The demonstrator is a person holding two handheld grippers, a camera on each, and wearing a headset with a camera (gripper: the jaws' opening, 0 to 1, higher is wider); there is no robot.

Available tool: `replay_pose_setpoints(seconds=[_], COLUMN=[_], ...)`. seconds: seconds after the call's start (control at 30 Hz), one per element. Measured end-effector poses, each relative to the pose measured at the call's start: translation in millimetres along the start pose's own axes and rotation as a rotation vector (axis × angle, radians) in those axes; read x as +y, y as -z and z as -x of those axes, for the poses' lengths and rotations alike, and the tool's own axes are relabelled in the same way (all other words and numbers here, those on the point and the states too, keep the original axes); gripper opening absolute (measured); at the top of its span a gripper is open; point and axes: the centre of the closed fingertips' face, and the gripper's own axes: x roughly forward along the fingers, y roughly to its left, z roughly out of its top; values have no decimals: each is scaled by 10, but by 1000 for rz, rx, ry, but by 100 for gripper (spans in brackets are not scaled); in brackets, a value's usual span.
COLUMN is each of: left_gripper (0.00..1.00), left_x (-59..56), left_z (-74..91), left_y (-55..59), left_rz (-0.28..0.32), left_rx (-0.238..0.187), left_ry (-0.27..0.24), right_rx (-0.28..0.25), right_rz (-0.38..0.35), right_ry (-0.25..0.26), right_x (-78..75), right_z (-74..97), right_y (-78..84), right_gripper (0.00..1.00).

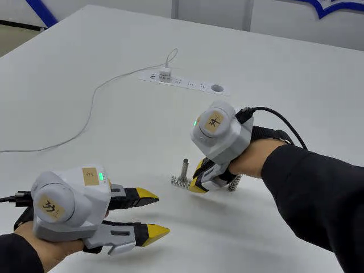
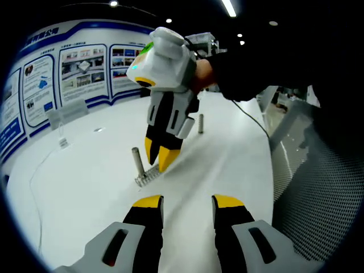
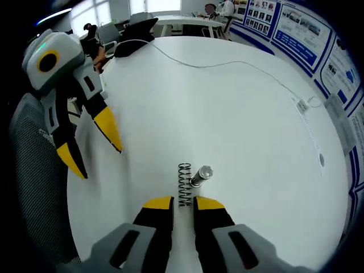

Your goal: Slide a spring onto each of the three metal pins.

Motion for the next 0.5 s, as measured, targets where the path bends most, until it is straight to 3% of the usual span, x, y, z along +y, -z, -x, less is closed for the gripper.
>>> replay_pose_setpoints(seconds=[0.3,0.5], left_gripper=[35,35], left_x=[15,34], left_z=[19,27], left_y=[16,5], left_rz=[2,-1], left_rx=[8,8], left_ry=[-9,-15], right_rx=[16,23], right_rz=[5,20], right_ry=[-13,-31], right_x=[3,103], right_z=[-93,-4], right_y=[49,67], right_gripper=[12,12])
